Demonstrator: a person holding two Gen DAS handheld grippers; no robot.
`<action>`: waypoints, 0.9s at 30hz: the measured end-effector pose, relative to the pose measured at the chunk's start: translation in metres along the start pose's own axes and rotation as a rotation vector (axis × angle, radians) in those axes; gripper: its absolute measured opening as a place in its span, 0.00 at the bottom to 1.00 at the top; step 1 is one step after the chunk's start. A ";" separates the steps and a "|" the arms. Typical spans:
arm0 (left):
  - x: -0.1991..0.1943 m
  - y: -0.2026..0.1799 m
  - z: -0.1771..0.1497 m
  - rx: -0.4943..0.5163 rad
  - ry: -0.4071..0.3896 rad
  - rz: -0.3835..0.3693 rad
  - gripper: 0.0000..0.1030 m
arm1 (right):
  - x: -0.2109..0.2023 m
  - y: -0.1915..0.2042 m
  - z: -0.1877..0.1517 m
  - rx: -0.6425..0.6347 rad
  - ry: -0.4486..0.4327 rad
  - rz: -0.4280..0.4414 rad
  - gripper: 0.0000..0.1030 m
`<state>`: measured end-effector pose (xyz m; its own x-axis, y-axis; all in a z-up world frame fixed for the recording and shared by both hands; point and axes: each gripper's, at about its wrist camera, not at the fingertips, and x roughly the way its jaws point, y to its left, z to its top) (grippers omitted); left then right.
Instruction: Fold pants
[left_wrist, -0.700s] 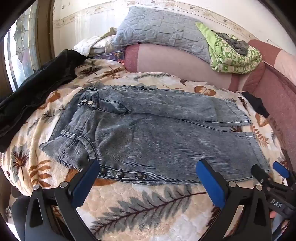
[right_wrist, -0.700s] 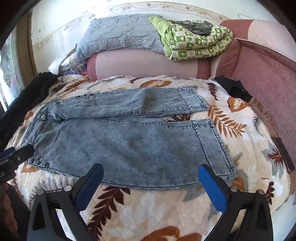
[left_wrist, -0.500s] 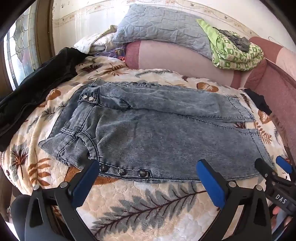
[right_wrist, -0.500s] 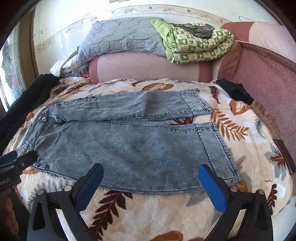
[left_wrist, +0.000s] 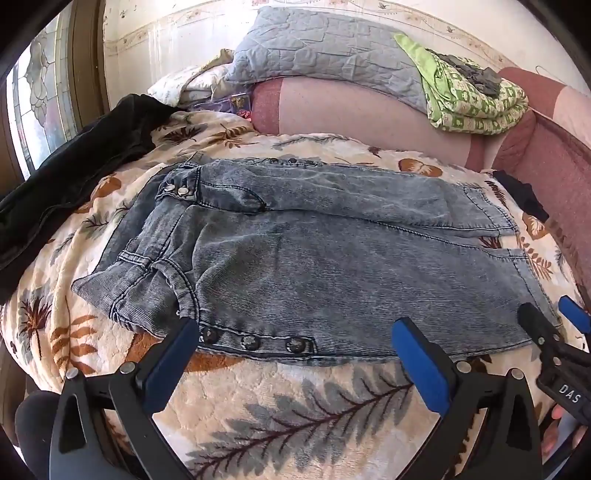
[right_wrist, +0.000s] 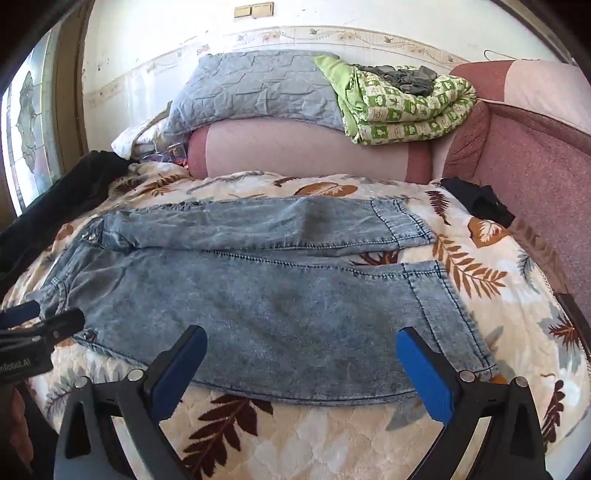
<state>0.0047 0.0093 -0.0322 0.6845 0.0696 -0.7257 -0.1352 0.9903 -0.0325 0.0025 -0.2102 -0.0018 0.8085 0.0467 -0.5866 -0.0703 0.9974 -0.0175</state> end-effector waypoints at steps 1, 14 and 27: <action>0.001 0.002 -0.001 -0.002 0.002 0.000 1.00 | 0.000 -0.001 -0.001 0.002 0.000 0.000 1.00; 0.004 0.002 0.001 -0.011 0.009 0.011 1.00 | 0.003 -0.007 -0.002 0.025 0.004 0.001 1.00; 0.000 0.002 0.001 -0.009 0.002 0.013 1.00 | -0.003 -0.008 -0.001 0.029 -0.024 0.003 1.00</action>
<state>0.0049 0.0117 -0.0318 0.6813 0.0819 -0.7275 -0.1505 0.9882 -0.0297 0.0000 -0.2179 -0.0011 0.8219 0.0511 -0.5673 -0.0567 0.9984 0.0078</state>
